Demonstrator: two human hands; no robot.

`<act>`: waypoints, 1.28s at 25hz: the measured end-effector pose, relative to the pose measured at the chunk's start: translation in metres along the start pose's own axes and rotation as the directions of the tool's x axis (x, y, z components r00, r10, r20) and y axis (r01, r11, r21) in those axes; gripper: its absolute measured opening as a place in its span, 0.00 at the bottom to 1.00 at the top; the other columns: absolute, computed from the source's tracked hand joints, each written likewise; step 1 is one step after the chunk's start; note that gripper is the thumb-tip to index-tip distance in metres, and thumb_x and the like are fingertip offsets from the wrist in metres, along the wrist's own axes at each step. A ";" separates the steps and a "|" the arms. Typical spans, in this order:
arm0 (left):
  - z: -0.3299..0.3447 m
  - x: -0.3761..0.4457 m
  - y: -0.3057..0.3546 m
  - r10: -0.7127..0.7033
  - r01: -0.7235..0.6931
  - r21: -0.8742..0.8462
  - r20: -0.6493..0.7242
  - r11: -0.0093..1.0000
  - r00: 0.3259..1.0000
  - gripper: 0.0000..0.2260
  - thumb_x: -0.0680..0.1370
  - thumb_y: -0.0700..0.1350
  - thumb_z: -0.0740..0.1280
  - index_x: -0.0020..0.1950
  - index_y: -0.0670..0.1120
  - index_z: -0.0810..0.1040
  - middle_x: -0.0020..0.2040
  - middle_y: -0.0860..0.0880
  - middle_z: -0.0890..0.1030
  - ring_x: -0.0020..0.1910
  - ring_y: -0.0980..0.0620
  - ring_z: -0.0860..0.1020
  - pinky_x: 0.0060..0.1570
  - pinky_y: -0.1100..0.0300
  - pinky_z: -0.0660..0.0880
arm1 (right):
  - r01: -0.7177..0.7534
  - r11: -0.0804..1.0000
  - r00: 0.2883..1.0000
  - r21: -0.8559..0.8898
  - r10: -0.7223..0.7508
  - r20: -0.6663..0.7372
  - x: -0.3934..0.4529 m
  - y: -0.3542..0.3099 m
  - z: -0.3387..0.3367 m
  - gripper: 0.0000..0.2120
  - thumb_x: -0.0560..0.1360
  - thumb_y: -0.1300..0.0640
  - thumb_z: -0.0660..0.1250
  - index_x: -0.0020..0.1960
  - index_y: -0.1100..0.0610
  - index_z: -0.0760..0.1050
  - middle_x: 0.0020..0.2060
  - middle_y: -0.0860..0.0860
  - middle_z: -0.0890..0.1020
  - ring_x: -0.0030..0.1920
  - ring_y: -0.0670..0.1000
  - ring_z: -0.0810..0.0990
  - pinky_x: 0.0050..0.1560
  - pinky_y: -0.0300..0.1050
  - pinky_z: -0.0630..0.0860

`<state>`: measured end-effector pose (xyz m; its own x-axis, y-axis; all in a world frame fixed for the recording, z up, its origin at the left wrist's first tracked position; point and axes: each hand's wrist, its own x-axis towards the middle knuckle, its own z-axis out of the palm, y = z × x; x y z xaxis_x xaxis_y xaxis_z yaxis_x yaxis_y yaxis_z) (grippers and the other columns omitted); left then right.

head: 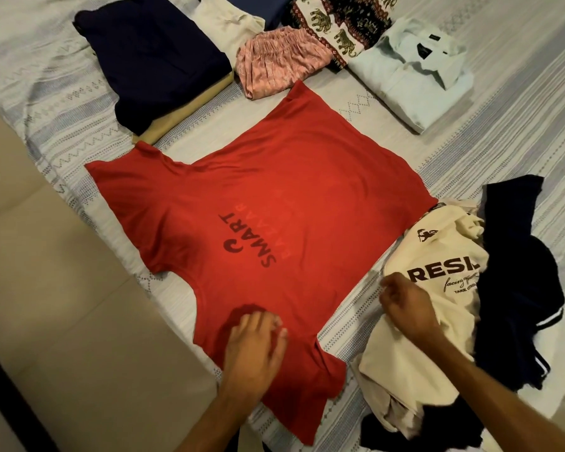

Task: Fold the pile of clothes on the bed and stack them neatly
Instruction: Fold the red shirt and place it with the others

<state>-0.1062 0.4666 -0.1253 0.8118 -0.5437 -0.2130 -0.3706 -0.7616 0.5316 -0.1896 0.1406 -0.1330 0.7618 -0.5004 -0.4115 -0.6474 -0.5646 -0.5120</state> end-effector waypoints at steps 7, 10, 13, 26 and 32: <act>0.058 0.029 0.072 -0.118 0.063 0.267 0.195 0.962 0.974 0.24 0.65 0.62 0.72 0.54 0.49 0.79 0.50 0.48 0.77 0.49 0.43 0.76 0.45 0.43 0.74 | -0.340 0.868 0.887 0.363 0.424 -0.182 0.096 -0.007 -0.039 0.17 0.77 0.53 0.73 0.62 0.57 0.73 0.43 0.56 0.85 0.38 0.56 0.83 0.45 0.53 0.83; 0.083 0.039 0.075 -0.166 0.101 0.315 0.189 0.944 0.968 0.22 0.60 0.52 0.78 0.50 0.46 0.81 0.48 0.44 0.78 0.46 0.39 0.77 0.46 0.36 0.74 | -0.370 0.804 0.798 0.465 0.532 -0.284 0.129 -0.007 -0.055 0.20 0.75 0.48 0.75 0.60 0.57 0.74 0.51 0.61 0.84 0.42 0.59 0.84 0.47 0.53 0.82; 0.104 0.044 0.074 -0.277 0.208 0.349 0.159 0.913 0.948 0.07 0.71 0.40 0.63 0.45 0.45 0.80 0.44 0.43 0.76 0.42 0.38 0.78 0.40 0.34 0.78 | -0.430 0.837 0.765 0.338 0.536 -0.357 0.161 -0.004 -0.073 0.33 0.73 0.43 0.76 0.68 0.61 0.70 0.63 0.62 0.77 0.65 0.64 0.76 0.65 0.54 0.72; 0.054 0.056 0.049 -0.176 0.174 0.033 0.280 0.984 0.944 0.15 0.69 0.48 0.74 0.53 0.48 0.77 0.42 0.51 0.80 0.39 0.47 0.82 0.39 0.52 0.78 | -0.417 0.769 0.810 0.484 0.556 -0.185 0.218 0.016 -0.117 0.17 0.72 0.54 0.76 0.56 0.62 0.79 0.47 0.65 0.85 0.27 0.54 0.82 0.27 0.44 0.80; 0.000 0.055 0.001 -0.390 0.381 -0.530 0.102 0.757 0.915 0.07 0.80 0.41 0.72 0.49 0.54 0.81 0.41 0.61 0.83 0.41 0.61 0.81 0.43 0.71 0.72 | -0.219 0.746 0.930 0.630 0.354 -0.096 0.223 -0.040 -0.145 0.10 0.76 0.63 0.71 0.56 0.54 0.79 0.33 0.54 0.84 0.27 0.49 0.81 0.26 0.37 0.76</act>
<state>-0.0621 0.4360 -0.1364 0.8415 -0.2370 -0.4856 0.2680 -0.5973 0.7559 0.0023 -0.0441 -0.0949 0.4771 -0.7286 -0.4914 -0.6341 0.1018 -0.7665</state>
